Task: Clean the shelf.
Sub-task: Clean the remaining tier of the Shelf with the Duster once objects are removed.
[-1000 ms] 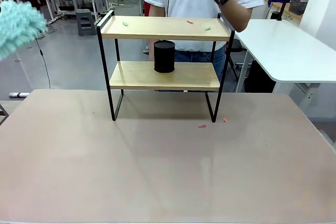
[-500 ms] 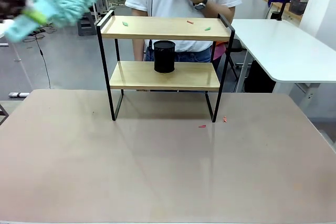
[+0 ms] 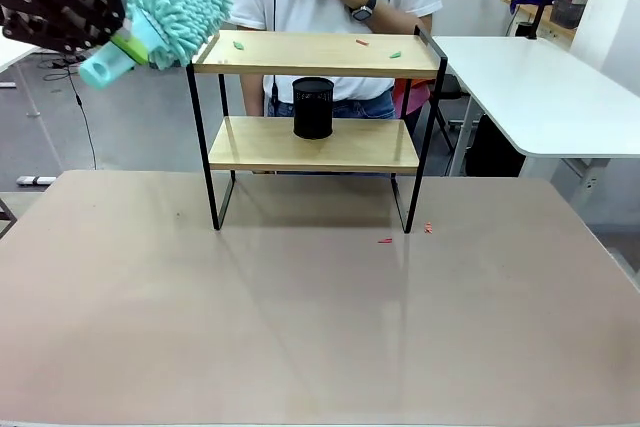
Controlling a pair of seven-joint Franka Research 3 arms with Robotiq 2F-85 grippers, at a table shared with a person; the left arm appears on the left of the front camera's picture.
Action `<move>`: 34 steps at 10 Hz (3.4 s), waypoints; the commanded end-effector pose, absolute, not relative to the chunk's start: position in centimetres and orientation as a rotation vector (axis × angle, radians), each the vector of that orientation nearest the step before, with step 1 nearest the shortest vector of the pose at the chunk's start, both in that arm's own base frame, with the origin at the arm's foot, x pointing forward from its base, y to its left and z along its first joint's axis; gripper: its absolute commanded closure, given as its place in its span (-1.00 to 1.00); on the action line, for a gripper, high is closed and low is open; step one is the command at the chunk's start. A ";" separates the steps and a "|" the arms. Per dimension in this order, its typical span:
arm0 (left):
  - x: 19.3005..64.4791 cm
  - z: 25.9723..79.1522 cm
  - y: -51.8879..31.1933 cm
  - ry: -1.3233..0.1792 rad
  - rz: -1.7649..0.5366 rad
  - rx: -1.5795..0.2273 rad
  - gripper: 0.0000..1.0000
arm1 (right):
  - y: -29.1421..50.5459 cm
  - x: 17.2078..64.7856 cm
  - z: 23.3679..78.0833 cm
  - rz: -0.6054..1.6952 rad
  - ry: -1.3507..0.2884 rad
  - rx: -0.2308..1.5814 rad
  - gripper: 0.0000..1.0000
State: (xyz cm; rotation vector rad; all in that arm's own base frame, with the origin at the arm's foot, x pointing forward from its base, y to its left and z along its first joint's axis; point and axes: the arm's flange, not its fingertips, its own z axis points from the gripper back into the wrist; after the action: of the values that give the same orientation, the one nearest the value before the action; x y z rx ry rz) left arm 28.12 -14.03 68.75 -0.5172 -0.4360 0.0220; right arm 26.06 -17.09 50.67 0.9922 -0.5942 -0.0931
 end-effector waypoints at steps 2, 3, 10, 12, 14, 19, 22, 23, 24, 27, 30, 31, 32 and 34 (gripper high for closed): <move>28.1 68.7 -14.0 -0.436 0.022 -0.517 0.75 | -17.0 26.3 50.8 -0.074 -0.625 1.008 -1.00; 27.7 70.0 -14.4 -0.482 0.054 -0.546 0.75 | -17.0 26.3 50.8 -0.074 -0.625 1.008 -1.00; 37.5 70.8 -21.0 -0.449 0.185 -0.346 0.75 | -17.0 26.3 50.8 -0.074 -0.625 1.008 -1.00; 38.4 70.1 -21.6 -0.421 0.160 -0.333 0.75 | -17.0 26.3 50.8 -0.074 -0.625 1.008 -1.00; 39.0 69.1 -22.1 -0.377 0.143 -0.319 0.75 | -17.0 26.3 50.8 -0.074 -0.625 1.008 -1.00; 40.4 68.2 -24.8 -0.318 0.075 -0.340 0.75 | -17.0 26.3 50.8 -0.074 -0.625 1.008 -1.00; 41.4 68.1 -29.3 -0.286 -0.017 -0.381 0.75 | -17.0 26.3 50.8 -0.074 -0.625 1.008 -1.00; 41.7 68.0 -31.0 -0.277 -0.047 -0.381 0.75 | -17.0 26.3 50.8 -0.074 -0.625 1.008 -1.00; 42.1 67.8 -32.9 -0.261 -0.082 -0.380 0.75 | -17.0 26.3 50.8 -0.074 -0.625 1.008 -1.00; 42.1 67.9 -36.8 -0.231 -0.183 -0.388 0.75 | -17.0 26.3 50.8 -0.074 -0.625 1.008 -1.00; 41.3 68.2 -38.0 -0.214 -0.255 -0.397 0.75 | -17.0 26.3 50.8 -0.074 -0.625 1.008 -1.00; 40.7 68.6 -37.8 -0.197 -0.309 -0.404 0.75 | -17.0 26.3 50.8 -0.074 -0.625 1.008 -1.00; 40.1 69.0 -37.3 -0.169 -0.366 -0.405 0.75 | -17.0 26.3 50.8 -0.074 -0.625 1.008 -1.00; 39.1 69.7 -34.9 -0.121 -0.482 -0.373 0.75 | -17.0 26.3 50.8 -0.074 -0.625 1.008 -1.00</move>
State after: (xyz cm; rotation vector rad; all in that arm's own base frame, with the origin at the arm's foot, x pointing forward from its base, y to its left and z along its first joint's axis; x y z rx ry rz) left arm 39.46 -37.19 69.21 -0.3779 -0.1439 -0.4226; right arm 26.05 -17.10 50.67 0.9920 -0.5945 -0.0931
